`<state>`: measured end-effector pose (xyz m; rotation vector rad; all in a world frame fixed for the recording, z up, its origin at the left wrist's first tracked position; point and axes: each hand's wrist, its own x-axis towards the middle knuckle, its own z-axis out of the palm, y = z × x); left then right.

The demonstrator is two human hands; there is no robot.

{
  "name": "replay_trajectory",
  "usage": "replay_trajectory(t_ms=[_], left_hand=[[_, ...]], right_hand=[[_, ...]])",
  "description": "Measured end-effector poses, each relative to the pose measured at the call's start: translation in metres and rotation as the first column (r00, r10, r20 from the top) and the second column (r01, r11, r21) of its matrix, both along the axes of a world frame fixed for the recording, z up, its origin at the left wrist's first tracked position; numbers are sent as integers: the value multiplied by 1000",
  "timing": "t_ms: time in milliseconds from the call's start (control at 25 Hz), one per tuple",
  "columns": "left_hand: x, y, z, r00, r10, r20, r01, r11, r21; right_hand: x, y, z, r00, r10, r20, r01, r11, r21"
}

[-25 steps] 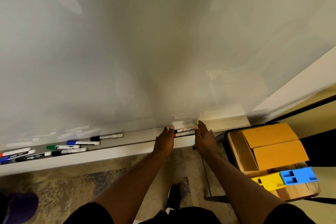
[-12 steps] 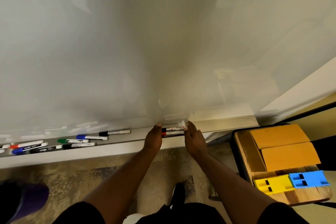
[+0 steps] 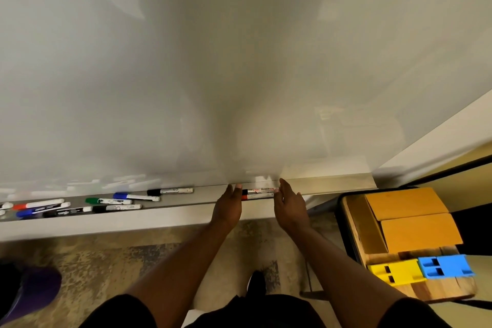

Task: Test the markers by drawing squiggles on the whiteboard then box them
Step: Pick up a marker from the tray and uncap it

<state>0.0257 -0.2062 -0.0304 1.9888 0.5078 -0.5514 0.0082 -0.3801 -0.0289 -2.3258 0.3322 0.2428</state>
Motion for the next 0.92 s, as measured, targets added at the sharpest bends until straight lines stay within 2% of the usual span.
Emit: replay_trajectory(t_ms=[200, 360, 520, 920], left_hand=[[-11, 14, 19, 991, -135, 18, 132, 984, 117], [-24, 41, 30, 956, -280, 89, 250, 933, 258], [-32, 82, 33, 923, -364, 124, 298, 881, 368], [-27, 221, 26, 766, -634, 104, 447, 642, 623]], right_hand=[[-11, 11, 4, 998, 52, 22, -52, 998, -21], [-19, 43, 5, 979, 198, 51, -192, 977, -92], [-24, 80, 5, 948, 313, 47, -304, 942, -138], [-3, 204, 4, 853, 513, 99, -466, 832, -301]])
